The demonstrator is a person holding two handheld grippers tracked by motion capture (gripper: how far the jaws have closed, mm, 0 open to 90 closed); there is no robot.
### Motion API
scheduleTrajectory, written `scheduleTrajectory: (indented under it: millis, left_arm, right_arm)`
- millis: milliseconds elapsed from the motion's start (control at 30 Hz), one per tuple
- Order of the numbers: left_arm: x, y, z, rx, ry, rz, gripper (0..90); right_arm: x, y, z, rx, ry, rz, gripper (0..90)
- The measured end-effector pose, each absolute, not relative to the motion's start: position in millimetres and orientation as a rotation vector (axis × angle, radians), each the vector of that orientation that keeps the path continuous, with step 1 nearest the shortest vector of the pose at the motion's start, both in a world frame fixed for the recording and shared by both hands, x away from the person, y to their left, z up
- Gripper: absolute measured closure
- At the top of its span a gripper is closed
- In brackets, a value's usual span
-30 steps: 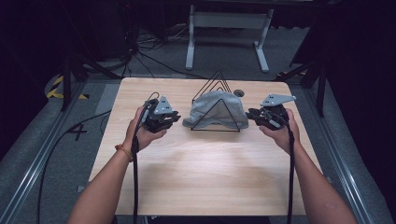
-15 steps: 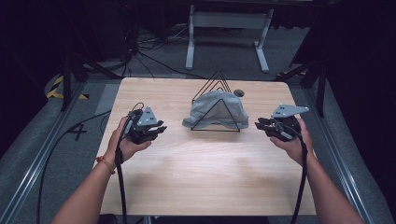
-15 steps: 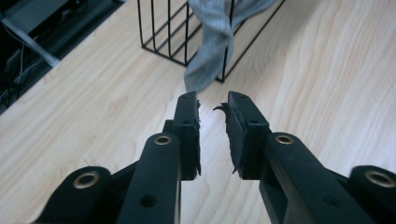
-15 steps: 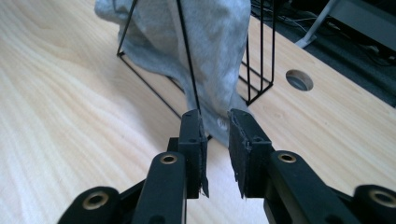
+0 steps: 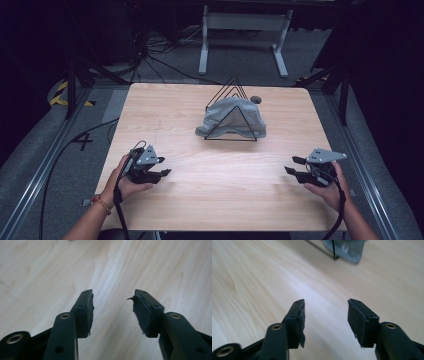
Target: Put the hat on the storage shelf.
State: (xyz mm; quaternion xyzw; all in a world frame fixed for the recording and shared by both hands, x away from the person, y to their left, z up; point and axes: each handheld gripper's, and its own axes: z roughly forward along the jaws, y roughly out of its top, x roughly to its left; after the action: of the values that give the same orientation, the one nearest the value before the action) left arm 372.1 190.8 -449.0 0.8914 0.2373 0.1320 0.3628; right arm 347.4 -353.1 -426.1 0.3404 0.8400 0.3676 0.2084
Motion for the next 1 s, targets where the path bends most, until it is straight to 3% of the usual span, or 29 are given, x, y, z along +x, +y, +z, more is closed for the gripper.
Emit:
scheduleTrajectory:
  millis: [200,333,1000]
  left_arm:
    - [362.6,192.3,-474.9,2.294,0.645,0.279,30.7]
    - [362.0,195.8,-478.8,2.26,0.67,0.294,24.2]
    - [364.8,197.6,-480.7,2.242,0.72,0.279,17.8]
  right_arm:
    - [335.1,-369.9,-465.2,1.052,2.357,1.028,38.0]
    - [333.7,-373.1,-466.8,1.087,2.317,1.036,34.6]
    - [336.3,-371.8,-467.7,1.129,2.294,1.01,24.6]
